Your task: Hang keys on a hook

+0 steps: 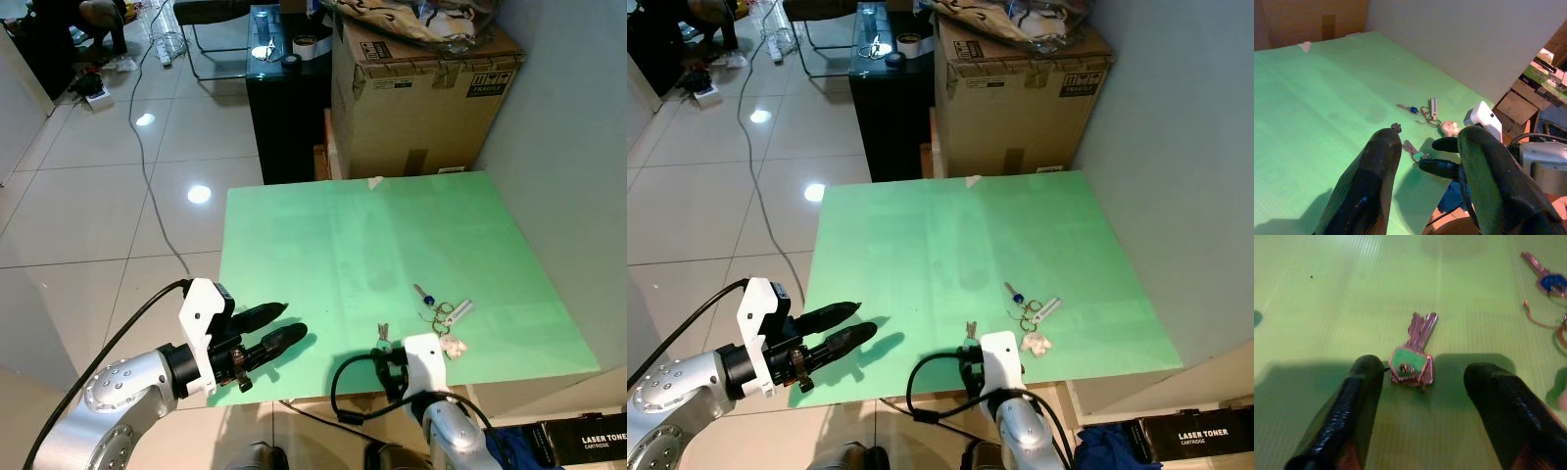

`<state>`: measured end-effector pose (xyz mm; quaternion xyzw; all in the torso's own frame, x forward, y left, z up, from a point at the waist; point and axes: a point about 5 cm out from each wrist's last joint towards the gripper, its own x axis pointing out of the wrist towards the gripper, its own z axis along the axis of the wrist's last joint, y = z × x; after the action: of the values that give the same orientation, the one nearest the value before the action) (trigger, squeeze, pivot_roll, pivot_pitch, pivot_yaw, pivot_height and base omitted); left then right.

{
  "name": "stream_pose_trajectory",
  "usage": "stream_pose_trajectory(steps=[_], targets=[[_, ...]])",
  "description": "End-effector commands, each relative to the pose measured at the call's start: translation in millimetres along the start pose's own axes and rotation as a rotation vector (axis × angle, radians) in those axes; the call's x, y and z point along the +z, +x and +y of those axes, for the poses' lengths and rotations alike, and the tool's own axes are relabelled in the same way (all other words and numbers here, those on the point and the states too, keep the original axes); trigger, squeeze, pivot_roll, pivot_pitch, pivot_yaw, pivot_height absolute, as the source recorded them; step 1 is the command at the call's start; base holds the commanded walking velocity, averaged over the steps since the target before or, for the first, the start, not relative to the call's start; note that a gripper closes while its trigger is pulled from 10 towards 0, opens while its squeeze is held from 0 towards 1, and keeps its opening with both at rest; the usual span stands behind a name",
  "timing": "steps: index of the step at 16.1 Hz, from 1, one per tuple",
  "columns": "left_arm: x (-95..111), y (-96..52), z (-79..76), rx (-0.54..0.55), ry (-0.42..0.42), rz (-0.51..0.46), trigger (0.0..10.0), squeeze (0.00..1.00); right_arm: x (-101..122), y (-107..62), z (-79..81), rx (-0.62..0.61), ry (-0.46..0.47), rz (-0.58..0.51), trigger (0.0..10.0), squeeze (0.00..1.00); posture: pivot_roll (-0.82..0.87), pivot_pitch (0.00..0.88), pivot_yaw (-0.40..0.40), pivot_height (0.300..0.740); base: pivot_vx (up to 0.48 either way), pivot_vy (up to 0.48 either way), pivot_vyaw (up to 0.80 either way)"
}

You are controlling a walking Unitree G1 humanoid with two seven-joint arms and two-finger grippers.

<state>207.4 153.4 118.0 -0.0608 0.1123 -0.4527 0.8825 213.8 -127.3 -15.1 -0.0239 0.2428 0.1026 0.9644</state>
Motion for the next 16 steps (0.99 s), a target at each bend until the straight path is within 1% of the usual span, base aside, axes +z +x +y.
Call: stream_pose_trajectory(steps=[1,5,16], targets=[[-3.9,-1.8,0.6,0.013,-0.009,0.012,10.0,0.00,-3.7,-1.1,1.8,0.006,-0.015,0.015,0.0,0.00,0.04,0.136,0.037,0.731,0.000,0.000,0.00],[-4.7,0.1,3.4,0.038,-0.045,0.000,10.0,0.00,-2.4,1.2,1.1,0.022,-0.023,0.019,0.0,0.00,0.03,0.140,0.037,0.731,0.000,0.000,0.00],[-8.3,1.8,5.9,0.054,-0.065,0.004,10.0,0.00,-6.0,1.7,5.2,0.055,0.022,0.044,0.0,0.00,0.03,0.148,0.034,0.731,0.000,0.000,0.00]])
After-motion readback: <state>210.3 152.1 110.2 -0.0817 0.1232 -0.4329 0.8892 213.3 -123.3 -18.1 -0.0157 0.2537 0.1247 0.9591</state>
